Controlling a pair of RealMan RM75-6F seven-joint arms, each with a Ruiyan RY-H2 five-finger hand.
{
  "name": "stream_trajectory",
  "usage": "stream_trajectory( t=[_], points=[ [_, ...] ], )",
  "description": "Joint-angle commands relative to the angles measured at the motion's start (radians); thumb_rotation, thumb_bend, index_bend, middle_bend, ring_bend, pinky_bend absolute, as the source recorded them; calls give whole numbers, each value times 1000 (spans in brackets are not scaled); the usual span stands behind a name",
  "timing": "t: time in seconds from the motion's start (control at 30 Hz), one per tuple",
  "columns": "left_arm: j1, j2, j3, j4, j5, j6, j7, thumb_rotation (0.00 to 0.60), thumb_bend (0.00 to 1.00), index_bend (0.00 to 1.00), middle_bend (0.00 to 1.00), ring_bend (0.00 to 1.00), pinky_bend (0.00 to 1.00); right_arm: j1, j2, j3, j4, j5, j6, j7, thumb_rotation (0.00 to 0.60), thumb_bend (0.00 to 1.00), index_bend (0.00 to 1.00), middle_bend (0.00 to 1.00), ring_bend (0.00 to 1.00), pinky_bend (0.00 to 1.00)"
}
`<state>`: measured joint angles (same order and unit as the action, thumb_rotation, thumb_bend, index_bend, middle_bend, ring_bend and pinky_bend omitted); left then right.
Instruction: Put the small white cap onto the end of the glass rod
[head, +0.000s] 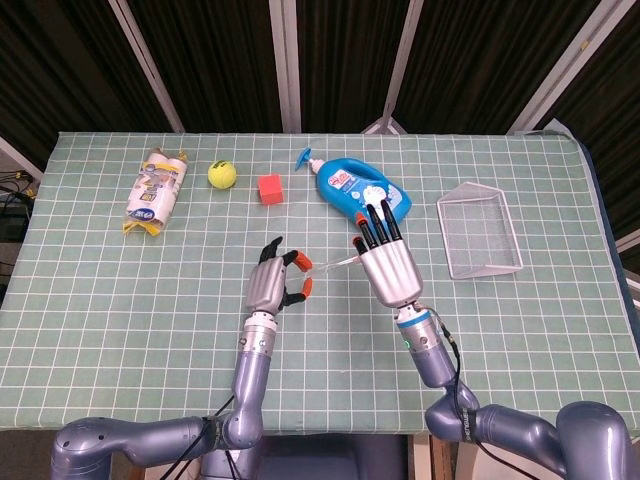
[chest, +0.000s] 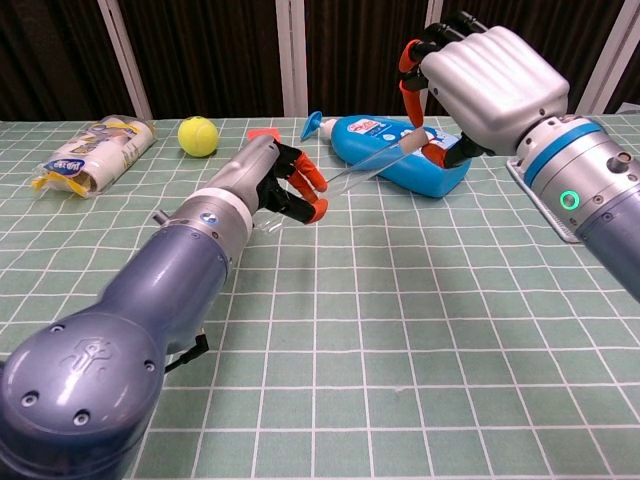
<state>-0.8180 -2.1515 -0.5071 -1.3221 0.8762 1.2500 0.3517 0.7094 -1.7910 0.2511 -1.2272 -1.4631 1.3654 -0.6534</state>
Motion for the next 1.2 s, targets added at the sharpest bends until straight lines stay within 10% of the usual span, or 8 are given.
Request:
stream_trajectory(
  t=[0.03,0.2,0.43,1.2],
  points=[
    [-1,-1,-1,0,4,1,-1,600,634,505,444,48,0,-1,2,-1,-5,-2,1,0,600,388,601,234,119,77],
    [-1,-1,0,-2,9,3,-1,600,634,505,444,48,0,-4,5,-2,-14,-1,1,-5,600,388,580,233,119,77],
    [6,8,9,-8,24,4,-5,600,634,505,444,49,0,-15,20,-3,-37,15,-7,-23,600,387,213,111,55,39],
    [93,118,155,-41,130,-36,-57,600,634,506,444,49,0,-96,119,-6,-115,65,23,-30,600,387,167,78,32,36]
  ],
)
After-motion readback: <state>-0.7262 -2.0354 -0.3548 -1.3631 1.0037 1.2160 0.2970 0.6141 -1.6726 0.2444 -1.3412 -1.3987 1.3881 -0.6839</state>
